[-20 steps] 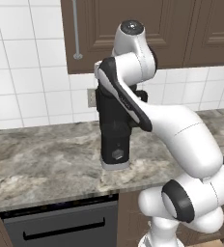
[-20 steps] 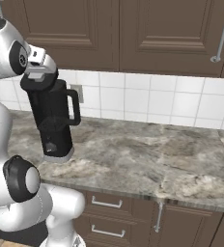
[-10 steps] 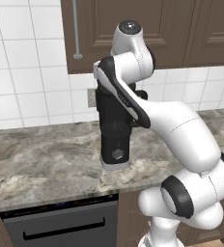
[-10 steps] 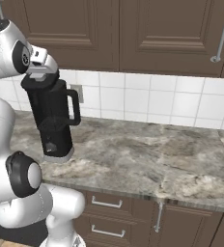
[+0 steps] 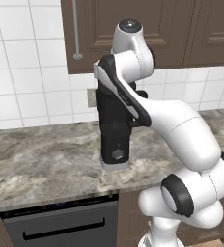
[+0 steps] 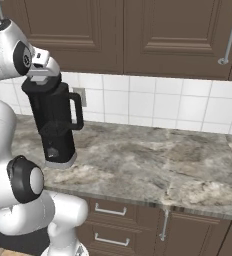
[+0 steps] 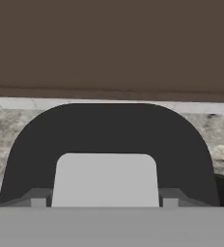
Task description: Close the lid blender by securely placing the lid on top.
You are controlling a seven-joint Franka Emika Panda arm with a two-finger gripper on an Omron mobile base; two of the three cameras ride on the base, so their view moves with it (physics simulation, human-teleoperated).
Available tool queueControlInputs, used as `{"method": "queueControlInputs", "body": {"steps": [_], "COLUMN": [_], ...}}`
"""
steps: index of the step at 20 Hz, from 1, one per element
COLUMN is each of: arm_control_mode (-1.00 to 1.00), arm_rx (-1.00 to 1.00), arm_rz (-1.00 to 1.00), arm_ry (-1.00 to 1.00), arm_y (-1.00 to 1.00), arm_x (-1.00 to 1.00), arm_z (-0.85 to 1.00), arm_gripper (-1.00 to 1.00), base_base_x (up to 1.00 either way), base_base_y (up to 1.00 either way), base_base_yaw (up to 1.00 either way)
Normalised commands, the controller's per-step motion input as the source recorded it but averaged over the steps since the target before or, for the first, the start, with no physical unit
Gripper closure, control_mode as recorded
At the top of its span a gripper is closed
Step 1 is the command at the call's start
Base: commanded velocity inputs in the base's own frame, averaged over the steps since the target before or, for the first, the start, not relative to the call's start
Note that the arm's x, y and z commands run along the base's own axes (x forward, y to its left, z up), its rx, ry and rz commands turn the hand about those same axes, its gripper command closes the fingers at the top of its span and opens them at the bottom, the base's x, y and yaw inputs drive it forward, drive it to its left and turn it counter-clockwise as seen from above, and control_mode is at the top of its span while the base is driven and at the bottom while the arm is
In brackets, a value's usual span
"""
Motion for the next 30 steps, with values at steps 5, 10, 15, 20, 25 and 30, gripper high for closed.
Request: {"method": "queueControlInputs", "body": {"steps": [5,10,15,20,25,30], "arm_control_mode": [-1.0,-1.0,-1.0,-1.0,-1.0,-1.0], "arm_rx": [0.0,0.0,0.0,0.0,0.0,0.0], "arm_rz": [0.0,0.0,0.0,0.0,0.0,0.0], "arm_ry": [0.0,0.0,0.0,0.0,-0.11,-0.24], "arm_y": [-0.02,-0.05,0.0,0.0,-0.05,-0.01], "arm_x": [-0.24,-0.03,0.41,0.5,0.21,0.05], "arm_z": [-0.14,-0.16,-0.01,-0.16,-0.01,0.0], "arm_gripper": [1.0,1.0,1.0,1.0,1.0,1.0], "base_base_x": [0.0,0.0,0.0,0.0,0.0,0.0], "base_base_y": [0.0,0.0,0.0,0.0,0.0,0.0], "base_base_yaw": [0.0,0.0,0.0,0.0,0.0,0.0]}}
